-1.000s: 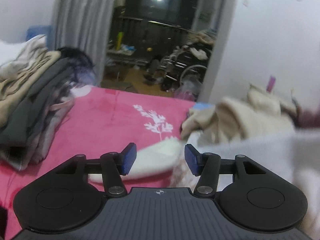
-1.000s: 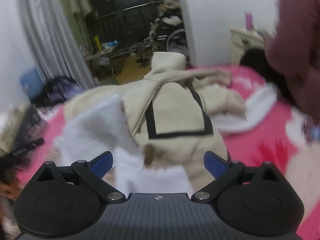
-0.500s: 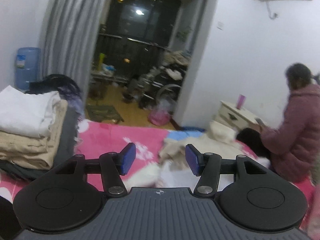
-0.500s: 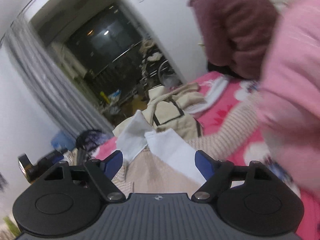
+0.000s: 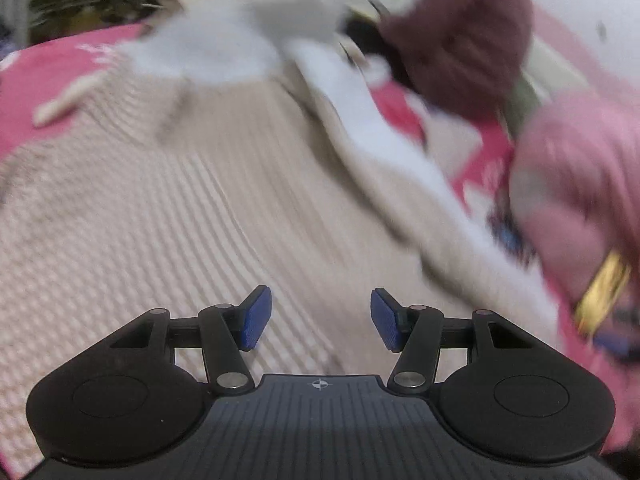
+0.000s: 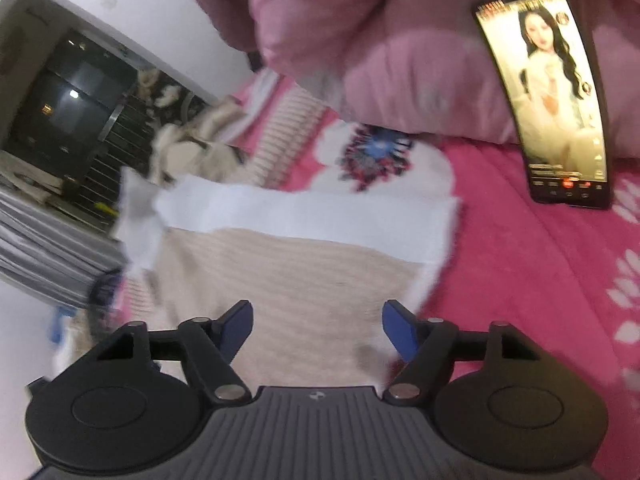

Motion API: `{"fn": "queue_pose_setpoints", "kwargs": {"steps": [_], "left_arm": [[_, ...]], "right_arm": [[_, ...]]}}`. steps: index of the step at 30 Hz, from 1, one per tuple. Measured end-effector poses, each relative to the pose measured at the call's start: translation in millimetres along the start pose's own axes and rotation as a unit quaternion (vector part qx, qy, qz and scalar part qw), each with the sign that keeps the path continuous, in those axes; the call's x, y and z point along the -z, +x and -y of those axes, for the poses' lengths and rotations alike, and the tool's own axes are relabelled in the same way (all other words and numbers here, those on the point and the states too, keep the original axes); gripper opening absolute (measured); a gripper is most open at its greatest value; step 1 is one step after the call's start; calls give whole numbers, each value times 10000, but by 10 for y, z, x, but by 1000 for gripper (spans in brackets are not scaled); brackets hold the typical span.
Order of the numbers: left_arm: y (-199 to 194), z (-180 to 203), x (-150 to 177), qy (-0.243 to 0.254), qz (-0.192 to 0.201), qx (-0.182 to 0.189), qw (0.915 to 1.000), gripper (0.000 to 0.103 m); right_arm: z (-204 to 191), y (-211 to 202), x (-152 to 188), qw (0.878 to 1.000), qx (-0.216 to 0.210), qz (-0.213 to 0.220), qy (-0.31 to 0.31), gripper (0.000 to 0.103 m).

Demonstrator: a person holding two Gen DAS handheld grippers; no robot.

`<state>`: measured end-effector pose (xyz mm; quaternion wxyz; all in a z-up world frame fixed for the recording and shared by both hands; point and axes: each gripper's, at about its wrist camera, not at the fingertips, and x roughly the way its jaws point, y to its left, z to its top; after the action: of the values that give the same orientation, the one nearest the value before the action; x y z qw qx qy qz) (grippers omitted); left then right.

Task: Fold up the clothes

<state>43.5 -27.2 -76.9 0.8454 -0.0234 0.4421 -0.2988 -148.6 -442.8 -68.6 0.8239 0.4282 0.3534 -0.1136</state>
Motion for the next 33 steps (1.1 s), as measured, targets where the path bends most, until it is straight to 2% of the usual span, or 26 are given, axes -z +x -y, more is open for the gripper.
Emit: {"fn": "queue_pose_setpoints", "kwargs": {"steps": [4,8,12,14,16,17,19,21,24,29,33], "left_arm": [[207,177,285,375,-147,-48,9992,55],[285,251,447,590,-91,-206,9980,57],[326,286,521,785,-10,-239,9966,62],[335,309,545,834,40,-262,9962,63],[333,326,572,857,95,-282,9959,64],[327,330,581,837,123,-284,9960,64],[327,345,572,817,164,-294,9961,64],[315,354,574,800,187,-308,9961,64],[307,340,575,740,188,-289,9967,64],[298,290,556,488,208,-183,9984,64],[278,199,531,137,229,18,9996,64]], "right_arm": [[173,212,5,9985,520,107,92,70],[345,422,10,9943,1025,216,185,70],[479,543,-30,9940,914,470,369,70],[542,600,-49,9935,857,593,455,58],[539,597,-56,9940,772,657,413,33],[536,595,-59,9942,734,689,391,30],[517,569,-46,9939,728,771,295,17],[483,512,-49,9939,613,899,204,7],[367,370,-51,9930,279,1150,23,7],[-149,128,-30,9888,-608,1241,-570,6],[-718,-97,206,9733,-1564,917,-1408,6]]}}
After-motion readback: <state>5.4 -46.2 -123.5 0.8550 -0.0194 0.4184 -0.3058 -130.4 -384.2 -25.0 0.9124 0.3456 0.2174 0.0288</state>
